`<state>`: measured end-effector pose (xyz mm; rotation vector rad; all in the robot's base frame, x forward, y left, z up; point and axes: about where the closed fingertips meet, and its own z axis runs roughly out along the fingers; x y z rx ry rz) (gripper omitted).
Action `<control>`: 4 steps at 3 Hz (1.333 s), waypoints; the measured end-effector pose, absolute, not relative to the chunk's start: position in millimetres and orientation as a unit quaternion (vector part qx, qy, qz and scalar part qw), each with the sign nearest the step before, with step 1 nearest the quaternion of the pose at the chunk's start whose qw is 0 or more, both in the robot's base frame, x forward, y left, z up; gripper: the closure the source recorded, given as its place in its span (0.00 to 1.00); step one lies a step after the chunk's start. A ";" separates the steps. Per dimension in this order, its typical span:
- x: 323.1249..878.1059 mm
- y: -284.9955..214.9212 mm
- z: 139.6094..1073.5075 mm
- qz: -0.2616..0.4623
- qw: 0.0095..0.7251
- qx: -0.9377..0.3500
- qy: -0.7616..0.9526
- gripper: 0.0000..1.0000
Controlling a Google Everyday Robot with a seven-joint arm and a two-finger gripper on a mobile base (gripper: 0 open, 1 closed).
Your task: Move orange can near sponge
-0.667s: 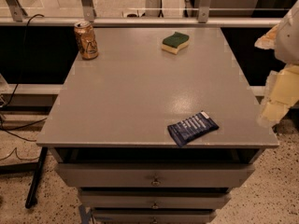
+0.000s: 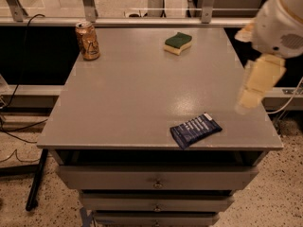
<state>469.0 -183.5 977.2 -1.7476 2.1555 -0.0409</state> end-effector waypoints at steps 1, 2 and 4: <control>516.3 -116.0 981.6 0.024 0.226 -0.639 0.735 0.00; 550.0 -40.0 996.0 0.067 0.285 -0.644 0.707 0.00; 579.8 -18.5 998.0 0.089 0.325 -0.640 0.690 0.00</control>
Offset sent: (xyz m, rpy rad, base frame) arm 0.1163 0.2248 0.0355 0.3971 -0.1128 0.2018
